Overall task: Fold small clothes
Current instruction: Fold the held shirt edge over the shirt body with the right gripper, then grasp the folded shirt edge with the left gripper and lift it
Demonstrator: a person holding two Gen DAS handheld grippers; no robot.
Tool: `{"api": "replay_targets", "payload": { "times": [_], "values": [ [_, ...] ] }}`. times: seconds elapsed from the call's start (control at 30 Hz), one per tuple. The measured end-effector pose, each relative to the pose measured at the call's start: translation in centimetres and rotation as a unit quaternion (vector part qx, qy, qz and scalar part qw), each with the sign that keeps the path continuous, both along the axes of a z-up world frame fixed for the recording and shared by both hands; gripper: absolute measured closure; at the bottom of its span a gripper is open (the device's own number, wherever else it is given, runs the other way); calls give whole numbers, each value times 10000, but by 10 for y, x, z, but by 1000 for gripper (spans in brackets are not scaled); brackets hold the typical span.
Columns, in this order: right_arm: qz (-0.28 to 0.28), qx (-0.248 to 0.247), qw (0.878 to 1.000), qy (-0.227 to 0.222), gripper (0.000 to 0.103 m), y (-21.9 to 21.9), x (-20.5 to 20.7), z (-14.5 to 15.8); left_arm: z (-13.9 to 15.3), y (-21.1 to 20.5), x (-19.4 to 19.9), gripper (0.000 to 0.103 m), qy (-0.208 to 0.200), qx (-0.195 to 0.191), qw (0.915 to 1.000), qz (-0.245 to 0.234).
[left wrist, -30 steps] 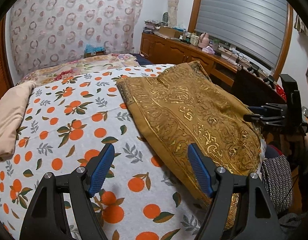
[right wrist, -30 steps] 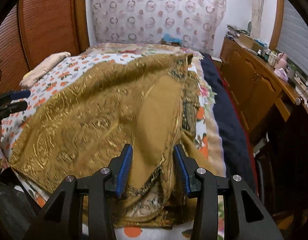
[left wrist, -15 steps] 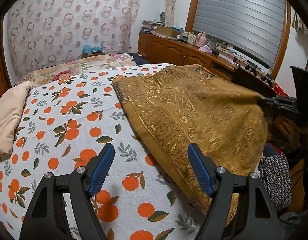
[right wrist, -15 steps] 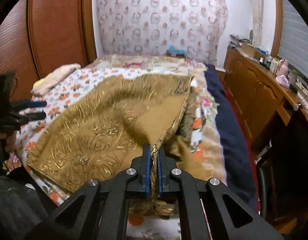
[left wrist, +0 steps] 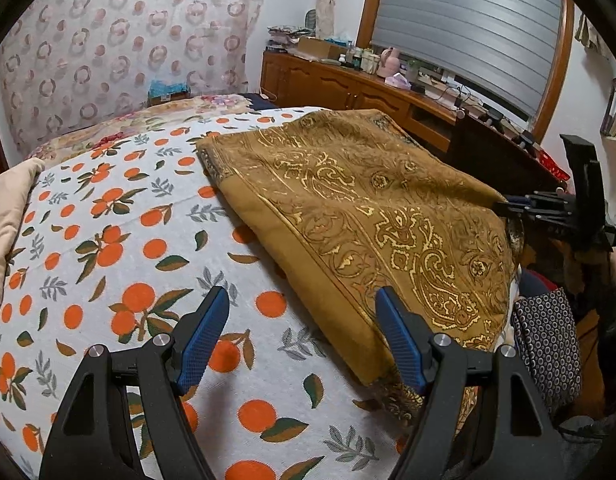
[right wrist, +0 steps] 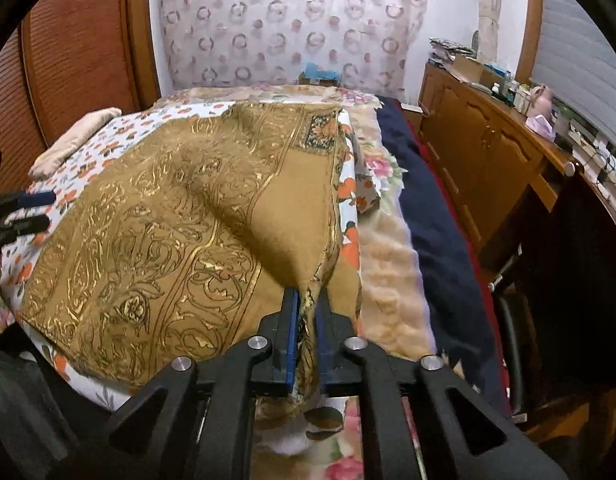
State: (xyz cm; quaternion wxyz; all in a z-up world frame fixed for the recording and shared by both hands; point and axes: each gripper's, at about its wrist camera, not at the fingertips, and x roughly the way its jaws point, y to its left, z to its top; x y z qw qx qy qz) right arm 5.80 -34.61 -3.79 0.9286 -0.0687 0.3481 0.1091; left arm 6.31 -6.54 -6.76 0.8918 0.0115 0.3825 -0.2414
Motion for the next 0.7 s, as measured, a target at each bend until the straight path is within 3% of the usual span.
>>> {"api": "replay_targets", "payload": {
  "times": [0.1, 0.3, 0.5, 0.53, 0.7],
  "values": [
    [-113, 116, 9999, 32, 49, -5, 4, -8, -3, -2, 0, 27, 33, 3, 10000, -5],
    [-185, 324, 9988, 305, 45, -2, 8, -38, -10, -4, 1, 27, 150, 51, 9999, -27],
    [-117, 469, 9980, 404, 45, -8, 15, -41, -23, -10, -4, 27, 511, -133, 9981, -304],
    [-101, 460, 9981, 403, 45, -9, 16, -42, -24, -11, -6, 29, 526, -146, 9979, -336],
    [-29, 408, 9984, 403, 45, -6, 12, -39, -25, -17, -13, 62, 682, -284, 9956, -581]
  ]
}}
